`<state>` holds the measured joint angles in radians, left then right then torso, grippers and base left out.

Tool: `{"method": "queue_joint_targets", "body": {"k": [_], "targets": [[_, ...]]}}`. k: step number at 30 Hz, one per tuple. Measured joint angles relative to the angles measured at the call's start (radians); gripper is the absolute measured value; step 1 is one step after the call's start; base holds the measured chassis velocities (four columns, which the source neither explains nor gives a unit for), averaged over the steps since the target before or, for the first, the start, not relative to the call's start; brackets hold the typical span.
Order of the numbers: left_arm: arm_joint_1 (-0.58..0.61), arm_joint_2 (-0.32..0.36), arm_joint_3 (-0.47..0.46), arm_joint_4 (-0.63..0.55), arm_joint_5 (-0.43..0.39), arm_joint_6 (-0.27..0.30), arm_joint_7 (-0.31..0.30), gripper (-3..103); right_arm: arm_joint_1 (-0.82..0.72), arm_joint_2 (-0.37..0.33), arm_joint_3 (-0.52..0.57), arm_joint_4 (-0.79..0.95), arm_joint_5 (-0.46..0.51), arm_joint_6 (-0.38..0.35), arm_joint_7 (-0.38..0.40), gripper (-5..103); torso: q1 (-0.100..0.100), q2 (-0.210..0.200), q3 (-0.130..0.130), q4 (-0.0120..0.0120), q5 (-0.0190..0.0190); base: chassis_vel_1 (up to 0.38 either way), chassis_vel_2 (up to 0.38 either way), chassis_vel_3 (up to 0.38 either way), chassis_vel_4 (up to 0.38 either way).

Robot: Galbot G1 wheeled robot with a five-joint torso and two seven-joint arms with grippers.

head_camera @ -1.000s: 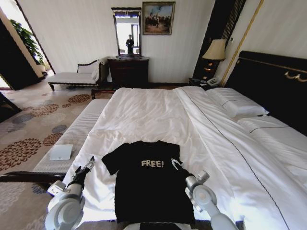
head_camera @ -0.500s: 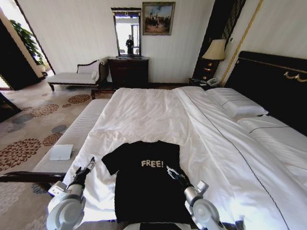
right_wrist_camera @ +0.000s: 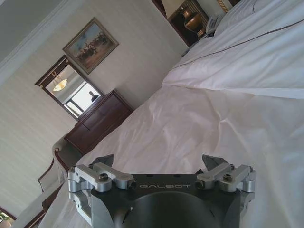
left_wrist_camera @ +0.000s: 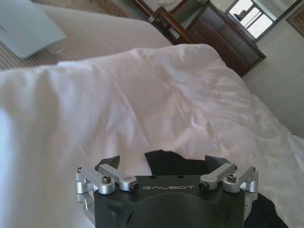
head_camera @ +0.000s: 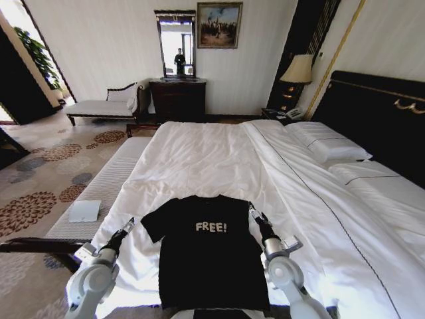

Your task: Fold the clothes on the bed.

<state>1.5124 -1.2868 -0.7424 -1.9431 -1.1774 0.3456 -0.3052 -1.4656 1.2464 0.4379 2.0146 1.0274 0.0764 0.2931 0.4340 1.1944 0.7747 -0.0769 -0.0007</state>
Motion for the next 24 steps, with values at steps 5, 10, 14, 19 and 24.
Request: {"method": "queue_joint_targets", "body": {"k": [5,10,14,19,24], "targets": [[-0.045,-0.044,0.045,0.052,-0.054,0.017,-0.003,100,-0.001,-0.002,0.003,-0.006,0.000,-0.005,0.015,100,0.000,0.000,0.000,0.0000,0.0001,0.000,0.000,0.000,0.000],[-0.076,-0.074,0.087,0.094,-0.029,0.017,-0.004,100,0.002,-0.006,0.004,-0.016,0.000,-0.007,0.024,100,0.000,0.000,0.000,0.0000,0.0002,0.000,0.000,0.000,0.000],[-0.090,-0.085,0.101,0.113,-0.015,0.014,-0.002,100,0.006,-0.010,0.005,-0.023,0.001,-0.008,0.027,100,0.000,0.000,0.000,0.0000,0.0002,0.000,0.000,0.000,0.000],[-0.112,-0.095,0.111,0.144,0.003,-0.001,0.006,96,0.017,-0.017,0.006,-0.035,0.004,-0.008,0.031,100,0.000,0.000,0.000,0.0001,0.0002,0.000,0.000,0.000,0.000],[-0.118,-0.104,0.111,0.154,0.025,-0.013,0.012,81,0.027,-0.021,0.003,-0.049,0.005,-0.009,0.033,100,0.000,0.000,0.000,0.0001,0.0001,0.000,0.000,0.000,0.000]]}}
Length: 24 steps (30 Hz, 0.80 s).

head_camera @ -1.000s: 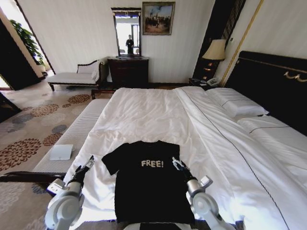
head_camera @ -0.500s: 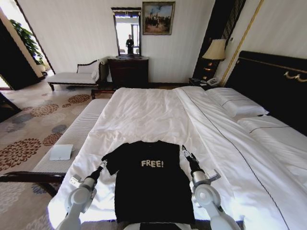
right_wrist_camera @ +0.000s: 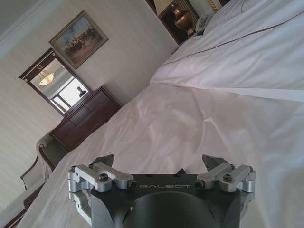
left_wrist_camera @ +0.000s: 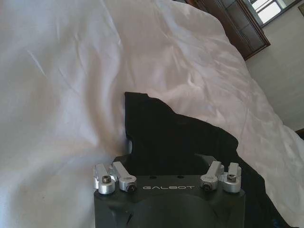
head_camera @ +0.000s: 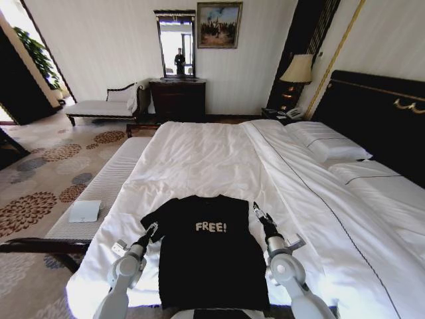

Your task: Fold the clothes on the bed.

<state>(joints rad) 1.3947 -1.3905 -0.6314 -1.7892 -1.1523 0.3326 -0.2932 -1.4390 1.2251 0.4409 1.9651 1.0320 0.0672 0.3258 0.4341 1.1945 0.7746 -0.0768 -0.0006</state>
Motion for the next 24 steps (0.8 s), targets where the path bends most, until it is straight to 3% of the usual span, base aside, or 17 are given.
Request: {"method": "queue_joint_targets", "body": {"k": [1,4,6,9,11,13,14,15,16,17,20,24], "targets": [[0.000,0.000,0.000,0.000,0.000,0.000,0.000,81,0.000,0.000,0.000,0.000,0.000,0.000,0.000,100,0.000,0.000,0.000,0.0000,0.0000,0.000,0.000,0.000,0.000],[-0.005,-0.003,0.000,0.001,0.010,-0.006,0.005,58,0.006,-0.005,-0.001,-0.009,0.000,-0.001,0.001,100,0.000,0.000,0.000,-0.0001,-0.0001,0.000,0.000,0.000,0.000],[-0.007,-0.004,0.000,0.002,0.011,-0.008,0.006,58,0.008,-0.006,-0.001,-0.011,0.000,-0.001,0.001,100,0.000,0.000,0.000,-0.0001,0.0000,0.000,0.000,0.000,0.000],[-0.012,-0.007,0.000,0.004,0.015,-0.011,0.006,42,0.011,-0.008,-0.002,-0.016,0.000,-0.001,0.003,100,0.000,0.000,0.000,-0.0001,-0.0001,0.000,0.000,0.000,0.000],[-0.013,-0.007,0.000,0.004,0.016,-0.012,0.006,42,0.012,-0.008,-0.002,-0.017,0.000,-0.001,0.003,100,0.000,0.000,0.000,-0.0001,0.0000,0.000,0.000,0.000,0.000],[-0.015,-0.007,-0.003,0.007,0.018,-0.015,0.007,32,0.014,-0.008,-0.003,-0.020,0.000,-0.001,0.003,100,0.000,0.000,0.000,-0.0001,-0.0001,0.000,0.000,0.000,0.000],[-0.015,-0.007,-0.003,0.007,0.018,-0.015,0.007,32,0.014,-0.008,-0.003,-0.020,0.000,-0.001,0.003,100,0.000,0.000,0.000,-0.0001,-0.0001,0.000,0.000,0.000,0.000],[-0.016,-0.004,-0.006,0.009,0.018,-0.016,0.007,26,0.017,-0.008,-0.004,-0.023,0.000,-0.001,0.004,100,0.000,0.000,0.000,0.0000,-0.0001,0.000,0.000,0.000,0.000],[-0.021,0.007,-0.015,0.012,0.016,-0.018,0.010,10,0.023,-0.007,-0.005,-0.030,0.000,-0.001,0.004,100,0.000,0.000,0.000,-0.0001,-0.0001,0.000,0.000,0.000,0.000],[-0.021,0.012,-0.016,0.011,0.017,-0.020,0.014,5,0.023,-0.007,-0.005,-0.032,0.000,-0.001,0.005,100,0.000,0.000,0.000,0.0000,-0.0001,0.000,0.000,0.000,0.000],[-0.018,0.019,-0.013,0.000,0.027,-0.026,0.028,2,0.025,-0.007,-0.006,-0.036,-0.001,-0.001,0.005,100,0.000,0.000,0.000,-0.0001,-0.0001,0.000,0.000,0.000,0.000],[-0.009,0.046,0.037,-0.043,0.123,-0.058,0.083,0,0.035,-0.007,-0.009,-0.046,-0.002,-0.002,0.009,100,0.000,0.000,0.000,0.0000,0.0000,0.000,0.000,0.000,0.000]]}}
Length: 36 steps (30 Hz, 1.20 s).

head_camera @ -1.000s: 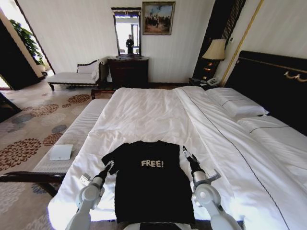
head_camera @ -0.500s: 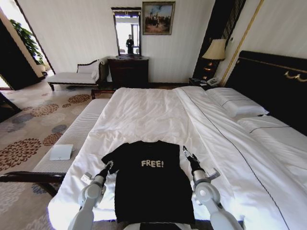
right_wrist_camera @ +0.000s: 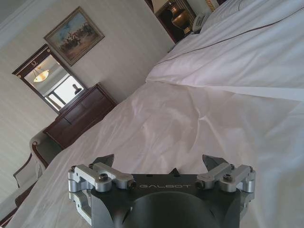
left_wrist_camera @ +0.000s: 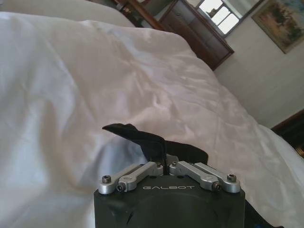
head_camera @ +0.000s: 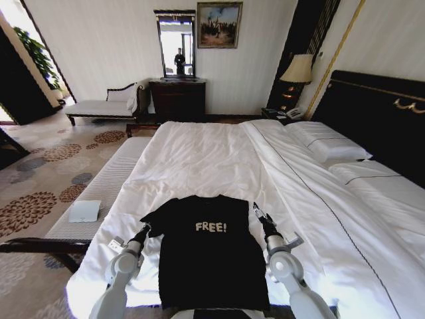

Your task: Fold the clothes on the bed.

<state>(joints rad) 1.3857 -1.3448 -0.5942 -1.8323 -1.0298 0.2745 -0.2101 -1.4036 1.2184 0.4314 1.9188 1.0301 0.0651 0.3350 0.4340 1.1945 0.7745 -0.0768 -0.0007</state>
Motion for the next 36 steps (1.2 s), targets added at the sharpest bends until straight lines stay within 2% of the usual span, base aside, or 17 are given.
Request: {"method": "queue_joint_targets", "body": {"k": [2,3,7,10,14,28,36], "targets": [[0.000,0.006,0.013,-0.006,0.022,-0.007,0.011,0,0.002,0.000,-0.001,-0.002,0.000,0.000,0.001,100,0.000,0.000,0.000,0.0000,0.0000,0.000,0.000,0.000,0.000],[-0.001,0.021,0.044,-0.016,0.073,-0.021,0.037,0,0.005,0.000,-0.003,-0.005,0.000,-0.001,0.002,100,0.000,0.000,0.000,0.0000,0.0000,0.000,0.000,0.000,0.000],[0.000,0.042,0.096,-0.024,0.194,-0.049,0.093,0,0.028,-0.006,-0.019,-0.019,0.000,-0.006,0.005,100,0.000,0.000,0.000,-0.0002,0.0000,0.000,0.000,0.000,0.000],[0.004,0.043,0.112,-0.025,0.224,-0.055,0.104,0,0.037,-0.012,-0.025,-0.023,0.002,-0.011,0.005,100,0.000,0.000,0.000,0.0005,0.0001,0.000,0.000,0.000,0.000],[-0.003,0.043,0.141,-0.022,0.236,-0.058,0.114,0,0.042,-0.017,-0.024,-0.028,0.004,-0.013,0.005,100,0.000,0.000,0.000,-0.0003,0.0000,0.000,0.000,0.000,0.000],[-0.063,0.065,0.247,0.054,0.255,-0.065,0.138,0,0.047,-0.012,-0.023,-0.033,0.001,-0.013,0.004,100,0.000,0.000,0.000,-0.0001,0.0000,0.000,0.000,0.000,0.000],[-0.057,0.078,0.289,0.057,0.269,-0.070,0.160,0,0.042,-0.005,-0.022,-0.033,-0.004,-0.013,0.003,100,0.000,0.000,0.000,0.0000,0.0000,0.000,0.000,0.000,0.000]]}}
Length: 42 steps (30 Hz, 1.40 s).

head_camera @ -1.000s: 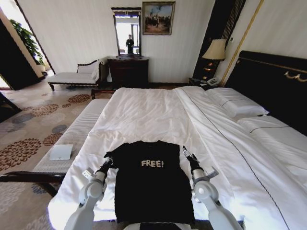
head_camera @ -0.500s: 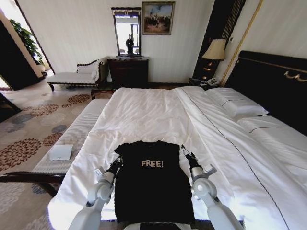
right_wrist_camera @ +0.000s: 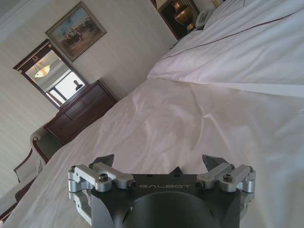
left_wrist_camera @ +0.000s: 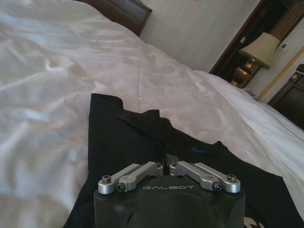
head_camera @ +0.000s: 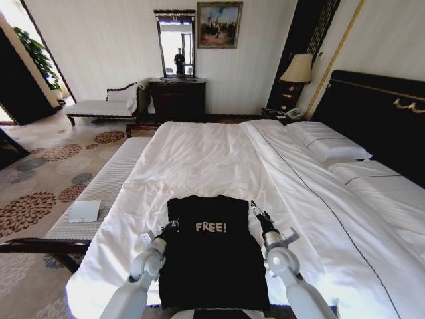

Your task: Fold the clothes on the bed.

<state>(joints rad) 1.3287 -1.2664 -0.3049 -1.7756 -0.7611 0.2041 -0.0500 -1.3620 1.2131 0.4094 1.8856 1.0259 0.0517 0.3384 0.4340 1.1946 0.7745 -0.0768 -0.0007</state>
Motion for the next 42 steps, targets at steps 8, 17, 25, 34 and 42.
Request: {"method": "queue_joint_targets", "body": {"k": [8,17,25,34,42], "targets": [[0.028,0.012,0.017,-0.007,0.061,-0.016,0.001,4,-0.007,0.007,-0.003,-0.001,-0.011,0.000,-0.001,100,0.000,0.000,0.000,0.0000,0.0000,0.000,0.000,0.000,0.000],[0.085,0.025,-0.001,-0.094,0.098,-0.017,0.028,36,-0.011,0.014,-0.009,-0.004,-0.021,0.000,-0.002,100,0.000,0.000,0.000,0.0000,0.0000,0.000,0.000,0.000,0.000],[0.108,0.031,0.007,-0.108,0.150,-0.027,0.053,64,-0.012,0.015,-0.010,-0.004,-0.023,0.000,-0.002,100,0.000,0.000,0.000,0.0000,-0.0001,0.000,0.000,0.000,0.000],[0.114,-0.015,-0.101,-0.105,0.074,-0.020,-0.010,98,0.029,-0.056,-0.019,-0.033,0.006,-0.022,-0.035,100,0.000,0.000,0.000,-0.0001,0.0001,0.000,0.000,0.000,0.000],[0.122,-0.016,-0.167,-0.095,0.028,-0.004,-0.066,100,0.114,-0.205,-0.029,-0.113,0.122,-0.140,-0.189,100,0.000,0.000,0.000,-0.0008,-0.0003,0.000,0.000,0.000,0.000]]}}
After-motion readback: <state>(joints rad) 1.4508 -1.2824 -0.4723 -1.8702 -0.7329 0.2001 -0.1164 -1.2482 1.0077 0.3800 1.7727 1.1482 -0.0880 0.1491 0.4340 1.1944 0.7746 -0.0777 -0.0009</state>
